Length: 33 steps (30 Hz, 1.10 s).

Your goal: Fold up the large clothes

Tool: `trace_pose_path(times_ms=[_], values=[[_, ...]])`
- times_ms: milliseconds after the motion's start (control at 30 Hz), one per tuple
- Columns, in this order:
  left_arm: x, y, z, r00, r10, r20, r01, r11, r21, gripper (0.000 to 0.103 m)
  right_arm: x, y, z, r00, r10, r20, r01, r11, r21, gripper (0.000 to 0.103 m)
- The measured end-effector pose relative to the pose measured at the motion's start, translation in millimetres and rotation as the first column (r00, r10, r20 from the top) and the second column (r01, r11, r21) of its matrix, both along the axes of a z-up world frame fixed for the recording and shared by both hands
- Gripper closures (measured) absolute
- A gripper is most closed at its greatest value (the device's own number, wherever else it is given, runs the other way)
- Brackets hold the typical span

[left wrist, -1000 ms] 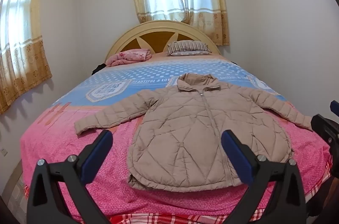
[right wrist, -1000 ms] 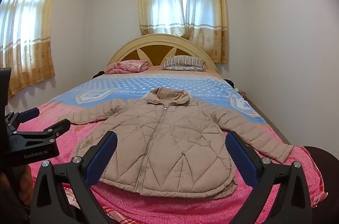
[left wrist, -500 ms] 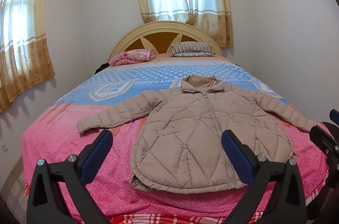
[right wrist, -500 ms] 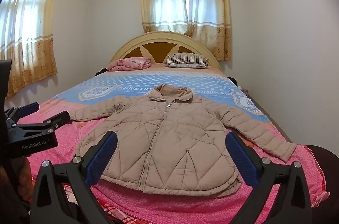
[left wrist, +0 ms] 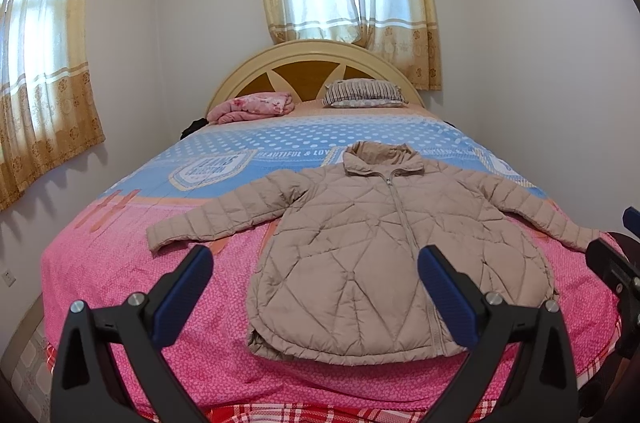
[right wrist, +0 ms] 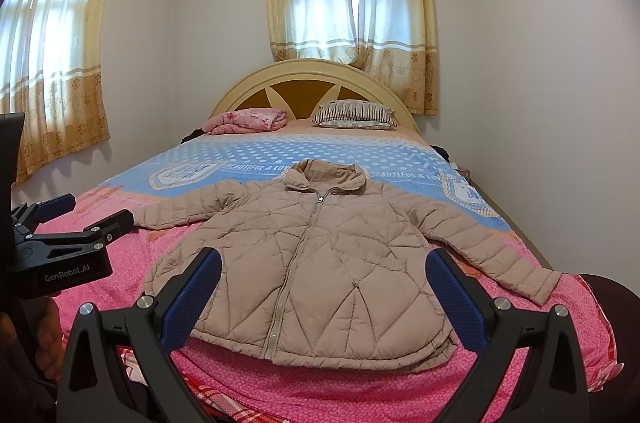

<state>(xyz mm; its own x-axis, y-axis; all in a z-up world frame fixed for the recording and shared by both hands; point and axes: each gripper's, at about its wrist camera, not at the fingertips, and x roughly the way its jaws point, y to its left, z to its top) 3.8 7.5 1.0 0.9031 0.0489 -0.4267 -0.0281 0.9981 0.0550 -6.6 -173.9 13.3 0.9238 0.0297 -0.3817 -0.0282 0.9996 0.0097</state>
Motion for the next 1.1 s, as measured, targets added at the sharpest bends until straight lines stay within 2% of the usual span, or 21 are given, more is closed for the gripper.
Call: trace_pose_path(times_ms=[1100], values=[[-2.0,3.0,-1.4,1.0,0.004,0.0,-0.004,1.0,-0.001,0.0,0.1,3.6,-0.5,1.0,0.011,-0.005,-0.011,1.0,0.002,0.001]])
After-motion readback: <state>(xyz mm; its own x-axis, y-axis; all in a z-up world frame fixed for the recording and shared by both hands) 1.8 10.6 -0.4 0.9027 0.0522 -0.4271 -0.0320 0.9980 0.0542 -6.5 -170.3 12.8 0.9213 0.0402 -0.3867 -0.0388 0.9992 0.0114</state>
